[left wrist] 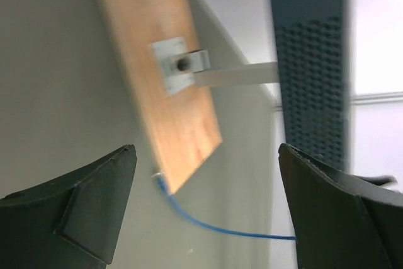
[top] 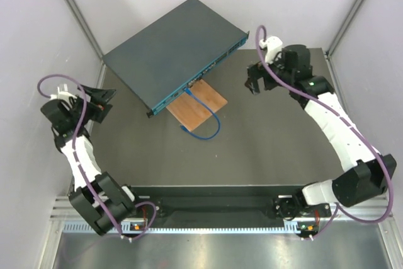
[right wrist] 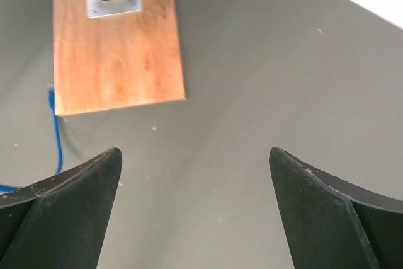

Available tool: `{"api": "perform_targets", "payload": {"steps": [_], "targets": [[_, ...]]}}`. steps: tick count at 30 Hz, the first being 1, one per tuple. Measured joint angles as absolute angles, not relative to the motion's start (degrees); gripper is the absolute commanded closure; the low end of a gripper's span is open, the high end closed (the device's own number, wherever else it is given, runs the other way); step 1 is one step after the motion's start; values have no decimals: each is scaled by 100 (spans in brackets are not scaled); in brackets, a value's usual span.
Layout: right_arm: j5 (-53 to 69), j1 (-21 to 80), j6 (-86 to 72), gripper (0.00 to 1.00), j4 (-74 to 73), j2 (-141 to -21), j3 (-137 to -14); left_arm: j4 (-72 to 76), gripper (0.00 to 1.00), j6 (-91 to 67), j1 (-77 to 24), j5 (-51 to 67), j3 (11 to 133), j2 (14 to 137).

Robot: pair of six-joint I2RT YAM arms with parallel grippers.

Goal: Insert the plug into the switch port

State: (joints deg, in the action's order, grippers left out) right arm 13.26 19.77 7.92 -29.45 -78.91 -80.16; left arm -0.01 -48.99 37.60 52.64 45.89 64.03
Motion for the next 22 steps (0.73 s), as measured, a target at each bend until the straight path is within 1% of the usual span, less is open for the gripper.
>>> {"api": "perform_targets", "payload": {"steps": [4,7,10,16,22], "targets": [[1658,1317,788,0,-3004,-7620,-7725,-2185,1,-3218,3927,4880,5697,6740],[1852,880,784,0,-3044,-7531,-7544,-3312,1,-2119,3935,4617,6261,6842],[2045,412,805,0,-3109,-7452,-7251,-4097,1,-1055,3935,4313,6486,6829],[2139,-336,1118,0,-3350,-7349,-6641,-4939,1,526,3933,3546,6493,6764],[2134,-591,1402,0,-3520,-7349,-6337,-5068,1,1194,3922,3011,6466,6713]]}}
